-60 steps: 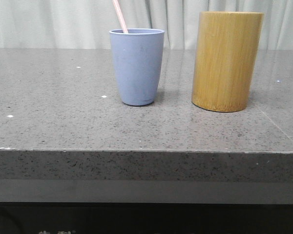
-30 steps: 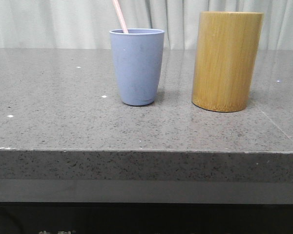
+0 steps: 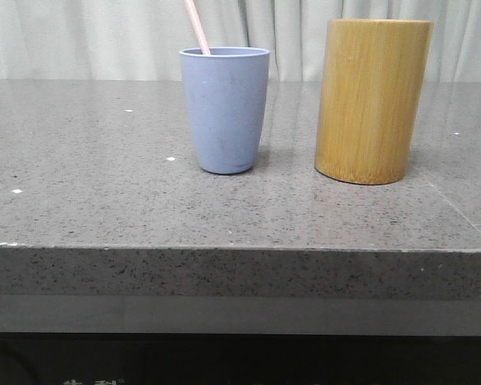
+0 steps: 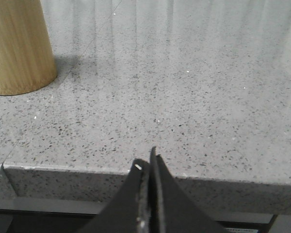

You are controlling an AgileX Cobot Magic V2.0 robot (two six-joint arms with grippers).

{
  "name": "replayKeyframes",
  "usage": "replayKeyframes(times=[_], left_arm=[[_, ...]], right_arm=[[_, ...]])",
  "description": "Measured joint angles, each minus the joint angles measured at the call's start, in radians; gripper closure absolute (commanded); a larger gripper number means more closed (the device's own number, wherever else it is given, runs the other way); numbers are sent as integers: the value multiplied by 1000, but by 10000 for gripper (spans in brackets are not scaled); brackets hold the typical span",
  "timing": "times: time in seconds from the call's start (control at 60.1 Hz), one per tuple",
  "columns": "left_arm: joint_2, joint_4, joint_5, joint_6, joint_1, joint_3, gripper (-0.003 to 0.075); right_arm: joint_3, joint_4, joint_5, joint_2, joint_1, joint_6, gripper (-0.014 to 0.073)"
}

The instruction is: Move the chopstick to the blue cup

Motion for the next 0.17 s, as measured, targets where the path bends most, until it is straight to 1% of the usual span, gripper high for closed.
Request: replayKeyframes(times=[0.166], left_arm=[[0, 0, 0, 0, 0, 0, 739]], right_arm=[[0, 0, 0, 0, 0, 0, 680]])
